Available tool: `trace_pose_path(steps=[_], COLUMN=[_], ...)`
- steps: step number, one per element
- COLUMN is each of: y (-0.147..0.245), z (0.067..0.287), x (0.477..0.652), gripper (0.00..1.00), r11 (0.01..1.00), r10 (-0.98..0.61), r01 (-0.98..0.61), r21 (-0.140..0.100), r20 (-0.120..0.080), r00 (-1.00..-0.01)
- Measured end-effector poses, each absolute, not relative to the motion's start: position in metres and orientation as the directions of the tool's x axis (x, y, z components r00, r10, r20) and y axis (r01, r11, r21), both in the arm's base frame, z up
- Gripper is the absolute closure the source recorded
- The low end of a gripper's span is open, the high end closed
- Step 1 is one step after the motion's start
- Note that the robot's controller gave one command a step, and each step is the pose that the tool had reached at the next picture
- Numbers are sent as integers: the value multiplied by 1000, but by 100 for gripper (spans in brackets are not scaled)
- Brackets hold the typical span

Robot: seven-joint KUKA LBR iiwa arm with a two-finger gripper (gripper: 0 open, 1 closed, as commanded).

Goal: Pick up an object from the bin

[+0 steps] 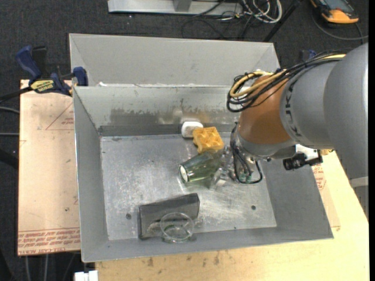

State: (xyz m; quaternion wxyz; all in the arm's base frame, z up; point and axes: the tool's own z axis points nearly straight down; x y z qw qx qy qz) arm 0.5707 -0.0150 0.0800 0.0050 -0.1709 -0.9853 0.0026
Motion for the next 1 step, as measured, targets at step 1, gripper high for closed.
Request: trace_pose_path(steps=[1], y=[-13], z=[97], x=[569], gripper=[100], r11=[941], r10=[338], r01=[338], r21=[-4], r20=[9], r00=[-941])
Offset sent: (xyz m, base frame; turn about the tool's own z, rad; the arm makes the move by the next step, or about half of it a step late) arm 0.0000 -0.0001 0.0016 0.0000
